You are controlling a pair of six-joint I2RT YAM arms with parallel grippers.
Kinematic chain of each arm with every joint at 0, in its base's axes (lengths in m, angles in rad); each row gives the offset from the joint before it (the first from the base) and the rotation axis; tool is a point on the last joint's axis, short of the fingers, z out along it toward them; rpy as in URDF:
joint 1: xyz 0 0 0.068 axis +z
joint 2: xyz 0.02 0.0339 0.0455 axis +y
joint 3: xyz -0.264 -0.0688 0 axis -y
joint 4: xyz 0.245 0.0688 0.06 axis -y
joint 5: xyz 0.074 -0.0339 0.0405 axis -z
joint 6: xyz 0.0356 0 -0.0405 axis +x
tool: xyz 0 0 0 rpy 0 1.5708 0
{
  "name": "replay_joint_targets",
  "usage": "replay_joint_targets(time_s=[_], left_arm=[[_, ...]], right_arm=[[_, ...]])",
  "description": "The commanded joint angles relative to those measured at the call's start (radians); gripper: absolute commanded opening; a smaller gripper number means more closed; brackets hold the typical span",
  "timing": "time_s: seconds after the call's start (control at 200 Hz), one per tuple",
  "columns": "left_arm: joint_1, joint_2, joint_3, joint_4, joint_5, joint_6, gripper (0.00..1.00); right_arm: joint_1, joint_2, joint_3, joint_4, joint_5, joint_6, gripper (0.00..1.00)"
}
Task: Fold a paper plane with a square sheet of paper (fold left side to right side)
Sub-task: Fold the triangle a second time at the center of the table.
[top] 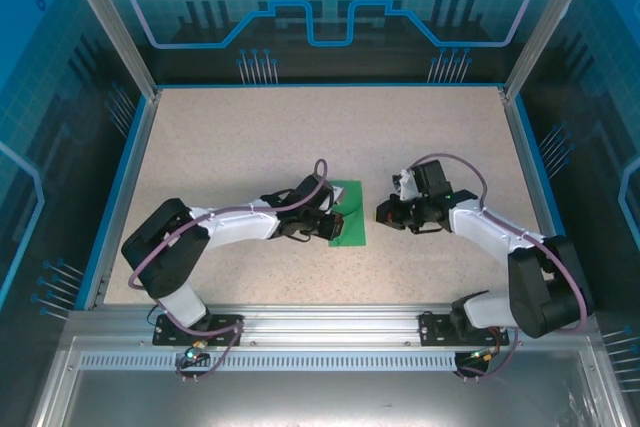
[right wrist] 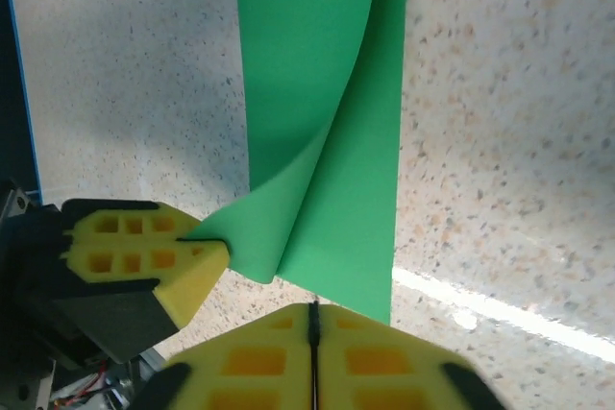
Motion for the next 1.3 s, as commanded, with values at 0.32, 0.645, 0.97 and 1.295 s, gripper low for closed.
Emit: replay_joint_targets(time_s=[0.32,0.645,0.97,1.295], left_arm=[[0.061,0.030,0.016,-0.035,0.071,0.036,0.00],[0.079,0.075,0.050,-0.080,0.069,0.061,0.00],[0.099,0.123,0.091,-0.098,0.069,0.081,0.00],[0.105,0.153,0.120,-0.113,0.063,0.095,0.00]], right_arm=[[0.190,0.181,0.058,0.006,0.129,0.039,0.00],[0.207,0.251,0.079,-0.081,0.194,0.022,0.00],[0.221,0.283,0.101,-0.126,0.215,0.007,0.00],[0.227,0.291,0.109,-0.149,0.234,-0.005,0.00]])
